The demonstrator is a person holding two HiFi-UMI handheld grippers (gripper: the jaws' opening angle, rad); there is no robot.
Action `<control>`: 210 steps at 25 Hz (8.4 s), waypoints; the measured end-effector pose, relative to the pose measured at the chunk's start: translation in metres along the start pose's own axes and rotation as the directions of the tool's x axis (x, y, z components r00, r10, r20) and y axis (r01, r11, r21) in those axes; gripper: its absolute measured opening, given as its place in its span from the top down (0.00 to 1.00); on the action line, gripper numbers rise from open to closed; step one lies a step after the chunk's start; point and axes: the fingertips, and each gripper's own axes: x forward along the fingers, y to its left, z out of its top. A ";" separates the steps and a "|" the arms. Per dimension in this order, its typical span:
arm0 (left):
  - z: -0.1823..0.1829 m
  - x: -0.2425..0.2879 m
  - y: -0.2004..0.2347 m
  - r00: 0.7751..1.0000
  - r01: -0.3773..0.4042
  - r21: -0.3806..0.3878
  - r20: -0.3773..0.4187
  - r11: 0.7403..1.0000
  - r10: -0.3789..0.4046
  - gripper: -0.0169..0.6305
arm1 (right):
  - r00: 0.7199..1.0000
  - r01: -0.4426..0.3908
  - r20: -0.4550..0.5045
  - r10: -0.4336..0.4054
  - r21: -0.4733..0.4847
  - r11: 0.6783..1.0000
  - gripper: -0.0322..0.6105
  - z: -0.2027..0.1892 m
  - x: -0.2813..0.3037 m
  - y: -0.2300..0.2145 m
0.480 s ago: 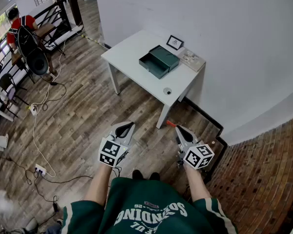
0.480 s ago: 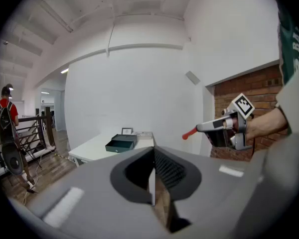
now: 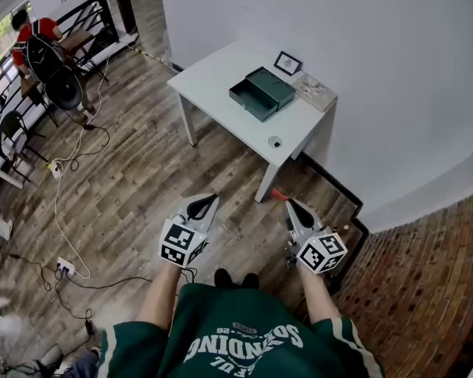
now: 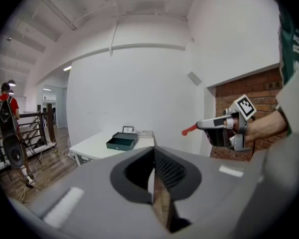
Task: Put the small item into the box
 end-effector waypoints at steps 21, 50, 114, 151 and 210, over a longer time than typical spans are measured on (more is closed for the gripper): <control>-0.011 0.014 0.070 0.999 0.042 -0.020 -0.005 0.999 -0.043 0.90 | 0.998 0.061 0.015 -0.062 0.041 0.997 0.92 -0.009 0.065 0.003; 0.071 0.248 0.238 1.000 -0.010 -0.019 0.006 1.000 0.010 0.89 | 1.000 0.018 0.014 -0.019 0.055 0.998 0.92 0.082 0.301 -0.178; 0.104 0.537 0.378 0.787 0.613 0.045 -0.126 0.789 -0.604 0.89 | 0.833 0.545 -0.020 -0.553 0.196 0.815 0.92 0.055 0.490 -0.308; 0.067 0.517 0.443 0.882 0.435 -0.037 -0.181 0.899 -0.435 0.90 | 0.677 0.549 -0.661 -0.323 0.162 0.820 0.92 -0.125 0.535 -0.368; 0.173 0.581 0.365 0.794 0.607 0.120 -0.036 0.786 -0.607 0.90 | 0.777 0.623 0.174 -0.605 -0.078 0.778 0.95 0.184 0.480 -0.339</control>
